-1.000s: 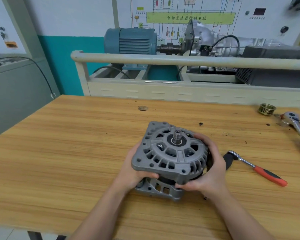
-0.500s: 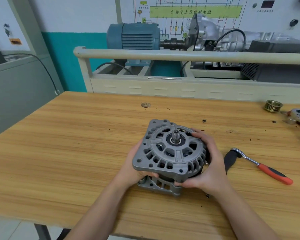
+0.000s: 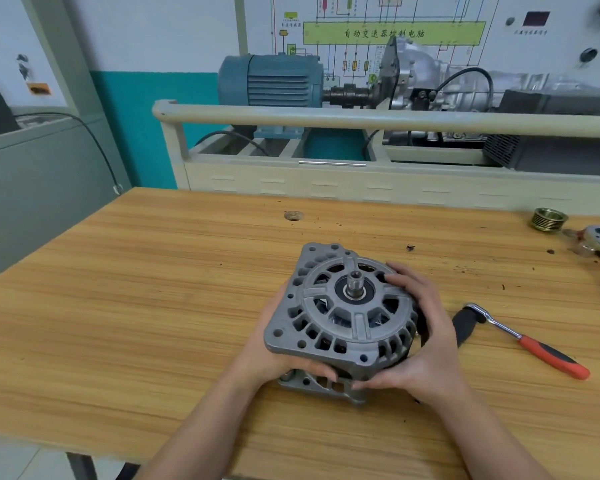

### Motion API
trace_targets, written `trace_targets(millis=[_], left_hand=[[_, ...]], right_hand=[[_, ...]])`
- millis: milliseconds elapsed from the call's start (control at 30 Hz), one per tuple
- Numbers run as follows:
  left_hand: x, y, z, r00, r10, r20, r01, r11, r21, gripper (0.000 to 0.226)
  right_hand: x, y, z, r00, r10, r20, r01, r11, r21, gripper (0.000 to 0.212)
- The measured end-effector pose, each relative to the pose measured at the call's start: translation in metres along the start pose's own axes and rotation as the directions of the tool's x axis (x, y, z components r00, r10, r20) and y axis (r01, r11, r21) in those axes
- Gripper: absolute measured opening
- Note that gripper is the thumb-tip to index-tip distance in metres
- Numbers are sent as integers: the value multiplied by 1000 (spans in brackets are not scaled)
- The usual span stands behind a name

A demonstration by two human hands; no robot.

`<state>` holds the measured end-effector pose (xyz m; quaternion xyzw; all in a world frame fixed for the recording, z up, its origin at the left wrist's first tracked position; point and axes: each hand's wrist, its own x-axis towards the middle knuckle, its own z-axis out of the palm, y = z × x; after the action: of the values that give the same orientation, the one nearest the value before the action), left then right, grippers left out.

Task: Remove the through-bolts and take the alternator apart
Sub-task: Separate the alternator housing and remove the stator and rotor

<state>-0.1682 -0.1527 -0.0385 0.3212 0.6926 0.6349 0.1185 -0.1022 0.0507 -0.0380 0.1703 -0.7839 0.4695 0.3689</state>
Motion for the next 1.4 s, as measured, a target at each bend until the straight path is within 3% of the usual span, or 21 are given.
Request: trace_targets(millis=[133, 200, 300, 367, 500, 867, 1100, 1200, 1300, 1400], left_hand=[[0, 1, 7, 996, 35, -80, -40, 997, -67, 74], [0, 6, 12, 997, -1, -72, -6, 996, -85, 77], [4, 13, 12, 1000, -24, -8, 24, 1000, -16, 76], [6, 11, 11, 997, -76, -10, 76, 997, -21, 77], [8, -3, 9, 996, -75, -43, 78, 995, 59, 53], [10, -7, 11, 1000, 16, -26, -13, 995, 96, 55], [13, -4, 11, 997, 71, -39, -65, 988, 140, 53], [12, -1, 11, 994, 104, -34, -100, 991, 89, 77], [10, 0, 10, 997, 62, -34, -61, 997, 40, 117], [6, -1, 6, 999, 34, 13, -35, 998, 48, 127]], right_hand=[[11, -8, 13, 974, 41, -222, -5, 987, 163, 93], [8, -6, 13, 988, 54, -144, -33, 989, 142, 93], [6, 2, 7, 996, 0, -91, -2, 1000, -20, 97], [8, 3, 6, 998, 10, -69, -11, 1000, -6, 96], [8, 2, 7, 997, 41, -59, -39, 999, 33, 98], [9, -1, 5, 995, 102, 7, -102, 992, 73, 117], [14, -13, 9, 989, 148, -24, -146, 987, 68, 107], [20, -21, 9, 972, 232, -34, -223, 960, 171, 108], [34, -30, 5, 947, 313, -73, -287, 925, 250, 104], [48, -35, 3, 896, 429, -110, -362, 853, 377, 90]])
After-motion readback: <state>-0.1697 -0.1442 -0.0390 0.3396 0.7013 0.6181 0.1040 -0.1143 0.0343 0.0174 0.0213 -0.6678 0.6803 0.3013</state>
